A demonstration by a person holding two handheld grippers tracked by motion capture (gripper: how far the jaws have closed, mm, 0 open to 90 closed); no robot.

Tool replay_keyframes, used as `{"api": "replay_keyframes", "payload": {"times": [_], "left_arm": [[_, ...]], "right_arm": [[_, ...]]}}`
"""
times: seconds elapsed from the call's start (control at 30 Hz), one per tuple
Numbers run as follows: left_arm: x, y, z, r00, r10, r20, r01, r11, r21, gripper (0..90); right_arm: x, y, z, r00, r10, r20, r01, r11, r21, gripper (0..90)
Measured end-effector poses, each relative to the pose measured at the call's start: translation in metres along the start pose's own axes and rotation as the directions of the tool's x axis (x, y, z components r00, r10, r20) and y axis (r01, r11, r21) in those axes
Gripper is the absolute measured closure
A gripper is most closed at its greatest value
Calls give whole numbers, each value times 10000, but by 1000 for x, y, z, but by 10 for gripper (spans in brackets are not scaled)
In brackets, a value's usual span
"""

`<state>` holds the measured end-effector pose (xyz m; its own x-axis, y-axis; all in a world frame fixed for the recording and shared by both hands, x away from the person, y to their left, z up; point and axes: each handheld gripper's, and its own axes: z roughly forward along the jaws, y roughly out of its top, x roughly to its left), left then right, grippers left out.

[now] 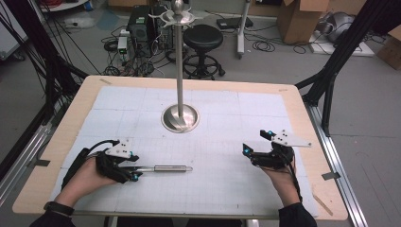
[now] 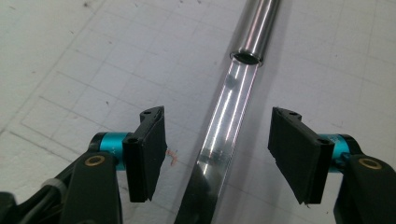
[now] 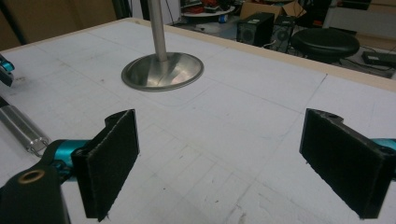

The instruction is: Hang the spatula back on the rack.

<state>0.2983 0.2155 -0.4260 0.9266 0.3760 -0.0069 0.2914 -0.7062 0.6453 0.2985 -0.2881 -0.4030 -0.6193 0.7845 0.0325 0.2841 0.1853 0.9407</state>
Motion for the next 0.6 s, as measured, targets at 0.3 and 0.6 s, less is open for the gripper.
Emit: {"api": "replay_keyframes", "payload": {"times": [0.3, 0.6], "left_arm": [[4, -2, 4, 10000, -61, -67, 64, 9990, 441, 507], [0, -1, 4, 9999, 152, 78, -156, 9986, 503, 642]], "right_arm": [[0, 0, 0, 10000, 36, -42, -36, 10000, -9, 111], [0, 0, 1, 9999, 44, -126, -44, 10000, -2, 111]]}}
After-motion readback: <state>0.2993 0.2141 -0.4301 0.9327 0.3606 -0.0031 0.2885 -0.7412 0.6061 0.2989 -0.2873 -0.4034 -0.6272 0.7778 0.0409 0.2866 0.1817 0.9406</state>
